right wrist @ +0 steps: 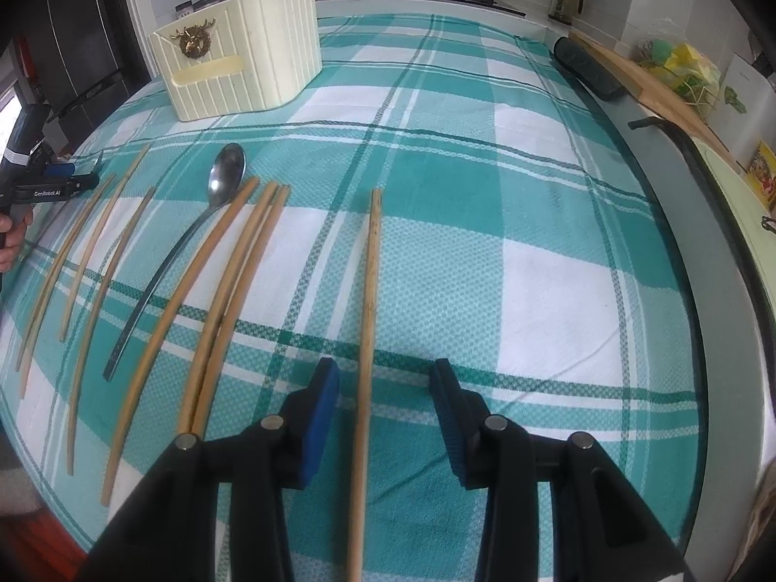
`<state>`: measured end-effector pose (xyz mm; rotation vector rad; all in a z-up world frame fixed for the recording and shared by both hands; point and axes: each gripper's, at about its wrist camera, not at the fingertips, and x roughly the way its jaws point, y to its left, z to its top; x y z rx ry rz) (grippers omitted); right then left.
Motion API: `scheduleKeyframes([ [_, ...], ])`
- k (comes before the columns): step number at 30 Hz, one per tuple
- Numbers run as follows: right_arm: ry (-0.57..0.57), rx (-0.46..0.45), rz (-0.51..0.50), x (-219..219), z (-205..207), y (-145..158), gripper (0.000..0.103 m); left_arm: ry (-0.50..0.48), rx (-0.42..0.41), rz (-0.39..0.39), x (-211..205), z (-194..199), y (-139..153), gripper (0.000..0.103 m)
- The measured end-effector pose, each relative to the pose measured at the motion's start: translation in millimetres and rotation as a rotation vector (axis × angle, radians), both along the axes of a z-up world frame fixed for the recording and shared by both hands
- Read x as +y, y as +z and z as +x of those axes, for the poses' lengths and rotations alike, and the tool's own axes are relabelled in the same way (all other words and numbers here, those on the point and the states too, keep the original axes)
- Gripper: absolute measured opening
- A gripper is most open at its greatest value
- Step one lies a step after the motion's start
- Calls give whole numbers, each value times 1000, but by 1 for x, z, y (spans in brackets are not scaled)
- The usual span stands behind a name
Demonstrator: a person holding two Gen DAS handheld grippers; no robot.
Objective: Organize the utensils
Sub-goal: 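Close the left gripper on a steel spoon handle while the right gripper grasps a wooden chopstick, then lift and carry the spoon in the left gripper while the right carries the chopstick to the cream holder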
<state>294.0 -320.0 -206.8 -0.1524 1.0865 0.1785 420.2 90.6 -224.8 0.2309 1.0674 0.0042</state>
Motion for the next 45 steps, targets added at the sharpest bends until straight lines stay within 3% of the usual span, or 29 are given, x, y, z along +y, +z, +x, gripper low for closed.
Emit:
scheduleKeyframes([
  [6, 39, 76, -33, 8, 22, 1, 49, -67, 53, 7, -3, 7, -1, 97],
  [12, 31, 91, -18, 18, 53, 0, 51, -16, 187, -138, 12, 19, -7, 95],
  [14, 29, 90, -19, 22, 62, 0, 48, -37, 180, -157, 8, 16, -4, 85],
  [16, 38, 80, -35, 28, 68, 1, 38, -91, 164, -157, -2, 10, 1, 53],
  [17, 45, 77, -32, 31, 70, 2, 28, -116, 160, -154, -7, 7, 4, 42],
  [18, 49, 74, -33, 33, 72, 3, 13, -126, 159, -129, -13, 6, 4, 42],
  [19, 52, 73, -34, 35, 73, 4, 7, -131, 146, -108, -17, 5, 5, 41],
  [25, 27, 32, 6, 35, 68, 11, 7, -106, 56, -91, -20, -14, 18, 41],
  [35, 20, -154, 112, 21, 29, 87, 7, -48, -167, -246, 2, -64, 98, 41],
  [45, 20, -338, 166, 15, -1, 159, 7, -36, -324, -369, 14, -98, 170, 40],
])
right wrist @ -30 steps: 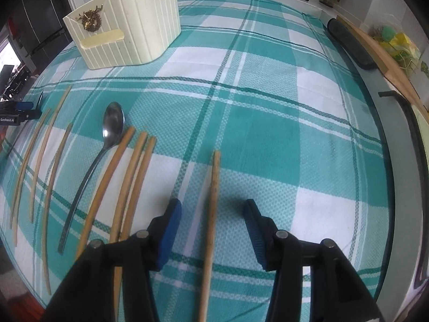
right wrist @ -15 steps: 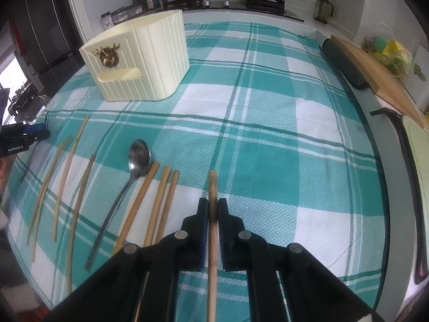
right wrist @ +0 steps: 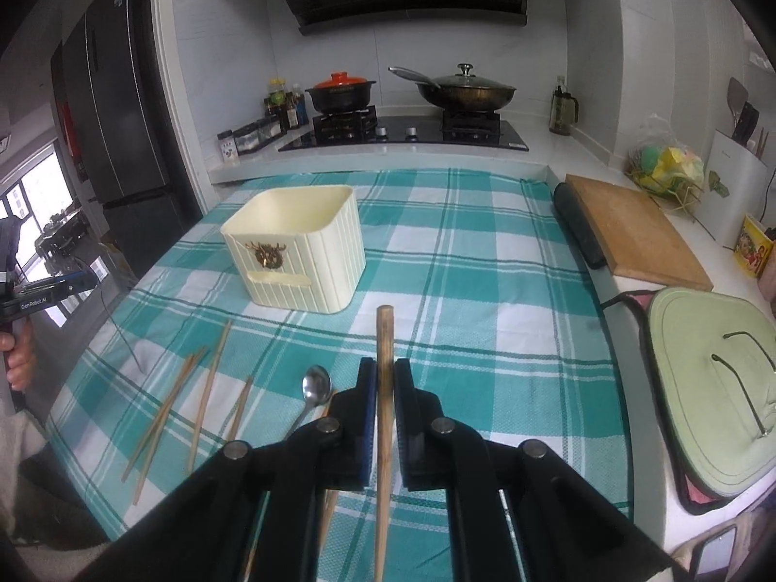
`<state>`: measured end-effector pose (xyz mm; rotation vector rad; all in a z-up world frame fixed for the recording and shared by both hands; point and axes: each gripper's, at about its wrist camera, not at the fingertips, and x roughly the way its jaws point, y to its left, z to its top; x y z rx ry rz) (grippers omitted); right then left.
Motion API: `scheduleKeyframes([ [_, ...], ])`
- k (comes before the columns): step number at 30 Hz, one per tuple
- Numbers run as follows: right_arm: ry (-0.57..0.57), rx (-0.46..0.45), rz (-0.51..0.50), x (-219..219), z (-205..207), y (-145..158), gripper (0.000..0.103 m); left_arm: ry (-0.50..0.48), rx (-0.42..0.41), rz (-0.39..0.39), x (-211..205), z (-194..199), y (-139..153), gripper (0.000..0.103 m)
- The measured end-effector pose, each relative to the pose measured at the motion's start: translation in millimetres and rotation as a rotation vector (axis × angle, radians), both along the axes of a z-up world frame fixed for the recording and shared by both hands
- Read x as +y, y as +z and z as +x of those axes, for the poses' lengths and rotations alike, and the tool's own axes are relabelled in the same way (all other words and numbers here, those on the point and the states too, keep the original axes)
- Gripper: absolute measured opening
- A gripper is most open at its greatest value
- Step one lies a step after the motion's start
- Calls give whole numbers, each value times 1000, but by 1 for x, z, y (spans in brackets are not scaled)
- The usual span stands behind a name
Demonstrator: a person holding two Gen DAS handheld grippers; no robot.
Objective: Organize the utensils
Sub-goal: 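Lift and carry the spoon in the left gripper while the right carries the chopstick to the cream holder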
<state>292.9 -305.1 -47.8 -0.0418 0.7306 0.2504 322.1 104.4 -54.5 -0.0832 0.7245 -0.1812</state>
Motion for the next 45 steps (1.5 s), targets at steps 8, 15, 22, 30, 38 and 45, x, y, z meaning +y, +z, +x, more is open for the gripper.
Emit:
scheduleKeyframes([
  [8, -1, -125, 23, 10, 3, 43, 7, -32, -20, -47, -7, 13, 43, 3],
  [15, 36, -180, 61, 30, 29, 76, 7, -73, 43, -13, -18, 40, 36, 3],
  [22, 67, -183, 110, 35, 18, 74, 7, -179, 113, 120, -39, 43, -10, 53],
  [30, 67, -150, 116, 29, 4, 64, 7, -488, 188, 401, -125, 69, -89, 82],
  [38, 38, -123, 154, 15, -5, 54, 7, -704, 227, 614, -175, 103, -151, 82],
  [45, 16, -96, 183, 4, 2, 45, 7, -781, 299, 538, -185, 132, -164, 77],
])
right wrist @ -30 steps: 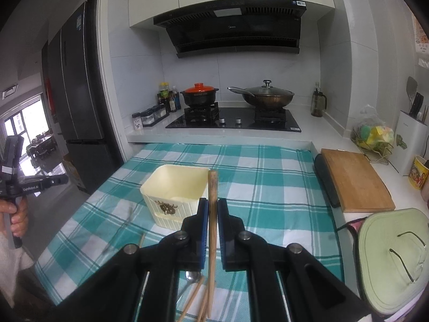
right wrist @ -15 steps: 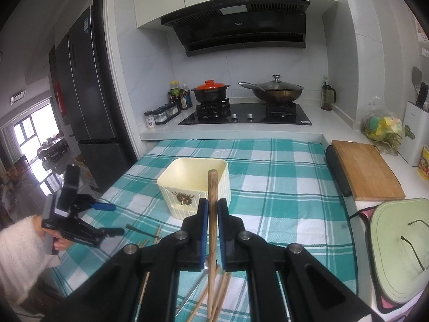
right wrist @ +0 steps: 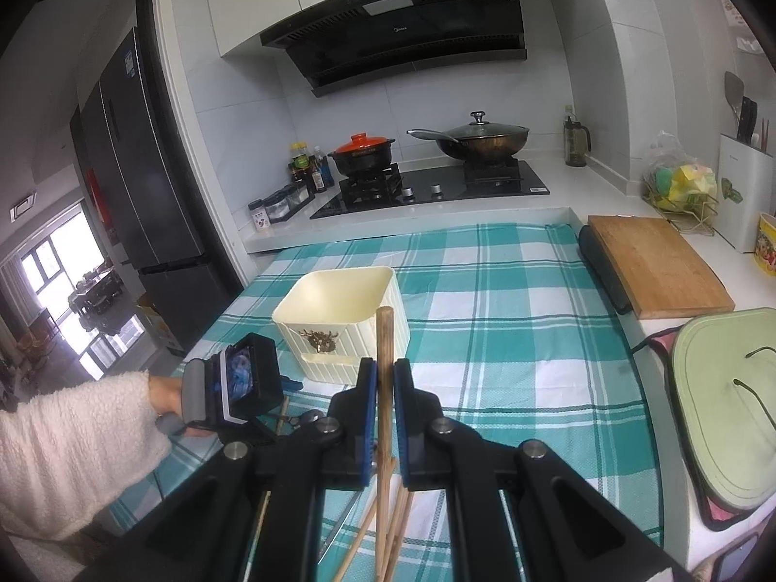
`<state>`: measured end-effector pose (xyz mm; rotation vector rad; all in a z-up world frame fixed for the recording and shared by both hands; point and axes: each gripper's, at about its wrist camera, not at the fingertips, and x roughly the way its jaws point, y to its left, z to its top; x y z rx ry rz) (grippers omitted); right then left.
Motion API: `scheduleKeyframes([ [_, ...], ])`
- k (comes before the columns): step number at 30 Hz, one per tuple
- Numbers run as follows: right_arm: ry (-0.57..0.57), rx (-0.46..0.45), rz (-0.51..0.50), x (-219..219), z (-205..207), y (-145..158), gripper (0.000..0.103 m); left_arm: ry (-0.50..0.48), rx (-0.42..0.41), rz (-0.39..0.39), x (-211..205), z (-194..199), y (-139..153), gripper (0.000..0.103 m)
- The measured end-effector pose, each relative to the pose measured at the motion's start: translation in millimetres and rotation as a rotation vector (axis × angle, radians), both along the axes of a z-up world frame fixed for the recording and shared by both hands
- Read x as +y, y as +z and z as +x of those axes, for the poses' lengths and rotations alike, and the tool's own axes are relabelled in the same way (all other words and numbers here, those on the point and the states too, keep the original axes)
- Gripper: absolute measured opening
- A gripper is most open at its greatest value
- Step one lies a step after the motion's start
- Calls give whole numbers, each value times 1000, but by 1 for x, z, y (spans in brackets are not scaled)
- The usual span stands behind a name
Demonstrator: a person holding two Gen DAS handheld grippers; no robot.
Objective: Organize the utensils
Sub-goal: 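Lift and carry the spoon in the left gripper while the right carries the chopstick to the cream holder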
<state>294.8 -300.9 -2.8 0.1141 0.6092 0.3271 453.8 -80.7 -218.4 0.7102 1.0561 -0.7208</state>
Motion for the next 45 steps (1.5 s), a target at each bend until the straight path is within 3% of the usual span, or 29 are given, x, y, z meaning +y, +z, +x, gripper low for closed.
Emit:
scheduleKeyframes([
  [2, -5, 2, 11, -3, 2, -2, 7, -2, 111, -79, 6, 5, 0, 51],
  [4, -7, 6, 24, -4, 4, -4, 7, -5, 109, -95, 8, 3, 1, 44],
  [11, 1, 10, 27, 0, 6, -7, 7, 98, 25, -174, 27, -8, 20, 41],
  [26, 20, -49, -3, 22, -14, 14, 7, 398, -179, -540, 135, -58, 154, 39],
  [38, 76, -84, -29, 61, -5, 31, 7, 501, -236, -592, 160, -72, 209, 39],
  [45, 98, -111, -49, 80, 32, 50, 7, 517, -296, -599, 148, -44, 275, 39],
])
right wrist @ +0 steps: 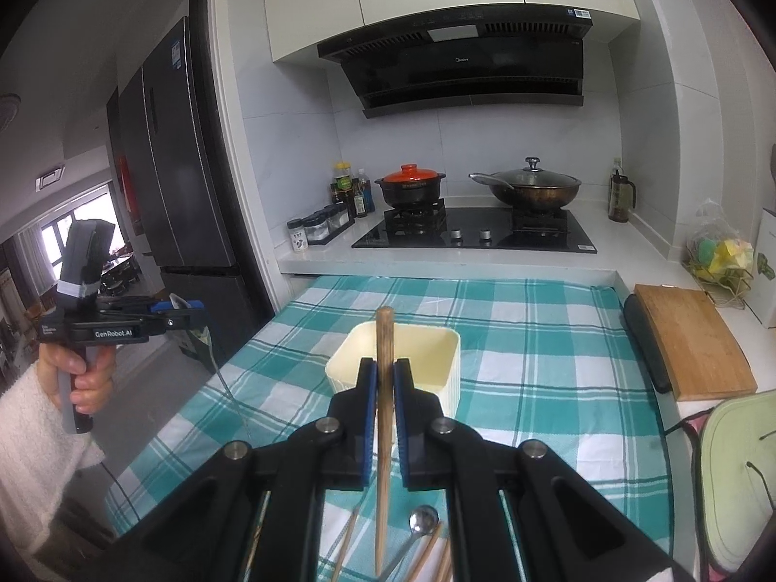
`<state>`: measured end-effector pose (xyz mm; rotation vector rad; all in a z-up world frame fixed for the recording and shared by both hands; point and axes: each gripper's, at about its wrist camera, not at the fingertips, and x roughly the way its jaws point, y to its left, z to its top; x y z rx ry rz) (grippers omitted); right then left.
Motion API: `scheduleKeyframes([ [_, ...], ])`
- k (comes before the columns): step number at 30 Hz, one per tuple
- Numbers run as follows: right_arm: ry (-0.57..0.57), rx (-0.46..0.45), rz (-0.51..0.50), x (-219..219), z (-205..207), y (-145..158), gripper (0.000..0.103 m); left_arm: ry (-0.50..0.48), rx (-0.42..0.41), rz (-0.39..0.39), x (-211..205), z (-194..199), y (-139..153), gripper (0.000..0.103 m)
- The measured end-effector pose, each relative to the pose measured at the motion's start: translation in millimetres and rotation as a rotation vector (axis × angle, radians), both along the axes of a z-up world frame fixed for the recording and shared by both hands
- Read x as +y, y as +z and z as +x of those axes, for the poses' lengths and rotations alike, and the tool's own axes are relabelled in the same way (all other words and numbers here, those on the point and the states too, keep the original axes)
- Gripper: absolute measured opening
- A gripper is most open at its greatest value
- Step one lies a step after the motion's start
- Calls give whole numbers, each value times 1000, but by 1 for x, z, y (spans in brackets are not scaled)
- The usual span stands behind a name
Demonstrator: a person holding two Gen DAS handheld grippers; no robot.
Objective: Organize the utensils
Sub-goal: 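Lift and carry the spoon in the left gripper while the right carries the chopstick to the cream holder, then open the left gripper dropping the spoon into the holder while the right releases the chopstick there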
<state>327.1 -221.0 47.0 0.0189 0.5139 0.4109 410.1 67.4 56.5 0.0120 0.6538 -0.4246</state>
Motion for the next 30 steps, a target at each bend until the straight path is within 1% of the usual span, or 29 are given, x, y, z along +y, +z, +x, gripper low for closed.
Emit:
scheduleKeyframes([
  [3, -14, -41, -9, 7, 29, 15, 7, 24, -39, -12, -10, 23, 27, 39],
  [5, -21, -78, 0, 11, 51, 26, 7, 47, -52, -47, -16, 42, 39, 39],
  [7, -31, -122, 17, 14, 72, 36, 7, 76, -56, -95, -20, 63, 44, 39],
  [10, -45, -179, 69, 16, 101, 44, 7, 122, -23, -154, -25, 95, 32, 39],
  [12, -54, -204, 75, 20, 120, 40, 7, 147, 40, -173, -30, 117, 12, 38],
  [13, -53, -200, 66, 24, 130, 34, 7, 159, 81, -179, -31, 126, -1, 38],
  [15, -60, -144, 26, 31, 154, 13, 7, 177, 161, -174, -35, 142, -28, 39],
  [17, -56, -41, -3, 36, 178, -15, 7, 192, 222, -149, -39, 153, -54, 39],
  [19, -64, 64, -29, 38, 198, -43, 7, 202, 266, -126, -43, 161, -75, 39],
  [22, -79, 182, -61, 39, 218, -77, 7, 223, 304, -103, -47, 170, -96, 39],
  [23, -84, 210, -66, 39, 224, -84, 8, 240, 311, -91, -47, 173, -101, 39],
  [25, -93, 236, -66, 38, 231, -94, 9, 271, 326, -77, -46, 177, -108, 40],
  [26, -111, 239, -74, 38, 234, -95, 10, 287, 326, -84, -43, 176, -108, 43],
  [27, -125, 244, -76, 38, 236, -96, 11, 302, 322, -96, -40, 173, -107, 52],
  [28, -135, 248, -73, 36, 237, -94, 14, 317, 312, -104, -36, 170, -102, 63],
  [29, -147, 245, -65, 35, 236, -91, 26, 327, 290, -112, -32, 164, -96, 66],
  [30, -159, 236, -50, 32, 235, -86, 40, 332, 262, -115, -27, 155, -88, 72],
])
